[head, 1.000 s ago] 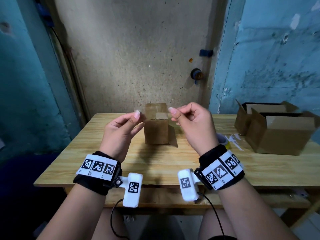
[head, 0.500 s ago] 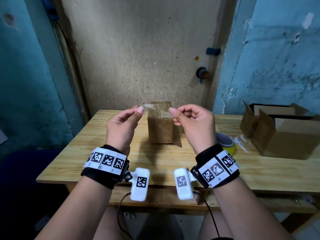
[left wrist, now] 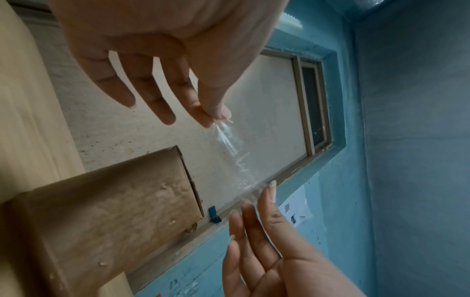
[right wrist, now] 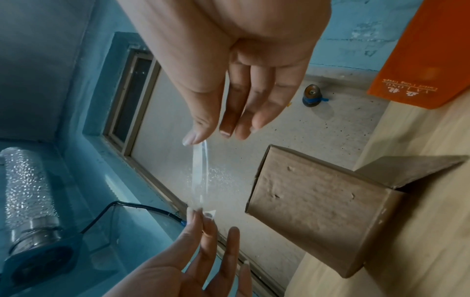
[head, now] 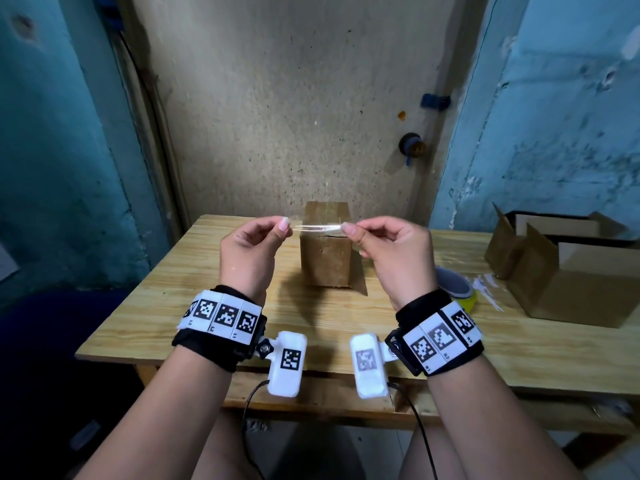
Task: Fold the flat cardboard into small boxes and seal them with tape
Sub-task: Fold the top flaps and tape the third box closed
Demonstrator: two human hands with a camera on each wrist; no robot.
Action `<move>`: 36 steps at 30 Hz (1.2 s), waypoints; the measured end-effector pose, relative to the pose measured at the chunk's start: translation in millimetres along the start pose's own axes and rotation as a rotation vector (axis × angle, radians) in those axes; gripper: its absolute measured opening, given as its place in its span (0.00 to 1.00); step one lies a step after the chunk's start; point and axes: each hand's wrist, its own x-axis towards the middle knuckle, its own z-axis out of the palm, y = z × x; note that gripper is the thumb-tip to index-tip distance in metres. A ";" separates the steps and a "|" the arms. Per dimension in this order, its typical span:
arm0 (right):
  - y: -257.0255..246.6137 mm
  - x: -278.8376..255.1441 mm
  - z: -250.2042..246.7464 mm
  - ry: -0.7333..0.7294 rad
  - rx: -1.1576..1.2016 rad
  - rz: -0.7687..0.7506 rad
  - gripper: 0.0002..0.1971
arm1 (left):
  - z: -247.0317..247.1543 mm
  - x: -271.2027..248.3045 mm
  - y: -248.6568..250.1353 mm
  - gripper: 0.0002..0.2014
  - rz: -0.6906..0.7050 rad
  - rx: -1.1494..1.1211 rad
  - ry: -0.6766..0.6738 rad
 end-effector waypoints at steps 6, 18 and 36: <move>-8.0 0.1 -2.7 0.039 -0.007 -0.045 0.07 | 2.6 3.7 0.2 0.18 0.008 0.061 0.000; -18.9 -8.2 -13.4 0.039 0.070 -0.055 0.05 | 4.8 -11.8 10.9 0.10 0.005 -0.084 -0.057; 10.1 17.4 5.3 0.037 -0.055 0.241 0.12 | 5.9 8.9 -7.3 0.05 -0.199 0.110 0.032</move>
